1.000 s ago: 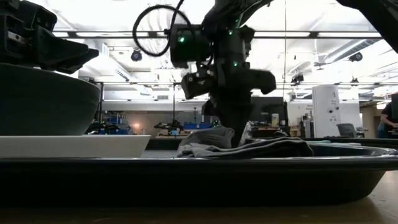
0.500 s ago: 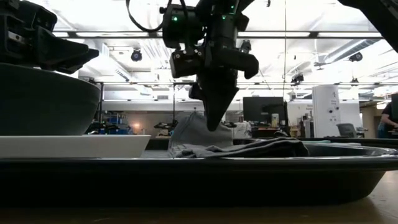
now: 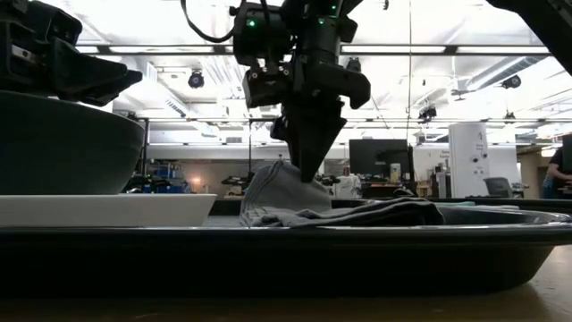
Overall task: Set up tray
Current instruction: Put the gray napkin on the black tray to the right of the white plate, then put the green patterned fork on the gray napkin on the black tray
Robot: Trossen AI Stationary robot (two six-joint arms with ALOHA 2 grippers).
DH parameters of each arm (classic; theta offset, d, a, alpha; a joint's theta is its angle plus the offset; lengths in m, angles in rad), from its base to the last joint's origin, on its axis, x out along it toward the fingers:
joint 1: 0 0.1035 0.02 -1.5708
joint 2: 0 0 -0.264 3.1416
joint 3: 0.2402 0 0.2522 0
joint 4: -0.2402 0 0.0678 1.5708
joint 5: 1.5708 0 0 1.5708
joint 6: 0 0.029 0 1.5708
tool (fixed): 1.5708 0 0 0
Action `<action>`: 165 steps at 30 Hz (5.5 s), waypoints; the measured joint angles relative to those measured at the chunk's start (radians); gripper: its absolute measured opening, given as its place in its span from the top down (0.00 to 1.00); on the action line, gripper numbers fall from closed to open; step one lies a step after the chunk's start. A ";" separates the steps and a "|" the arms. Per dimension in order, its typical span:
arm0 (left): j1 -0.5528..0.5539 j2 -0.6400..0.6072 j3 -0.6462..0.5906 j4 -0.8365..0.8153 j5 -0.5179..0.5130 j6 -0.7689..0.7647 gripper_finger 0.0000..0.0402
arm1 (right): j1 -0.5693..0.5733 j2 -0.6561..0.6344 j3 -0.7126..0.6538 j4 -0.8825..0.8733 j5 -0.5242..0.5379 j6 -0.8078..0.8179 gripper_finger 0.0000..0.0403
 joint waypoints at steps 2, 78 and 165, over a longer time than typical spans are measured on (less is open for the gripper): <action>0.000 0.000 0.000 0.000 0.000 0.000 0.70 | 0.000 0.000 0.003 -0.003 0.000 0.002 0.63; 0.000 0.000 0.000 -0.006 0.001 0.000 0.70 | 0.458 -0.001 -0.182 0.257 0.248 0.397 0.73; 0.000 0.000 0.001 -0.006 0.000 0.019 0.70 | 0.364 -0.066 -0.116 0.265 -0.045 0.523 0.47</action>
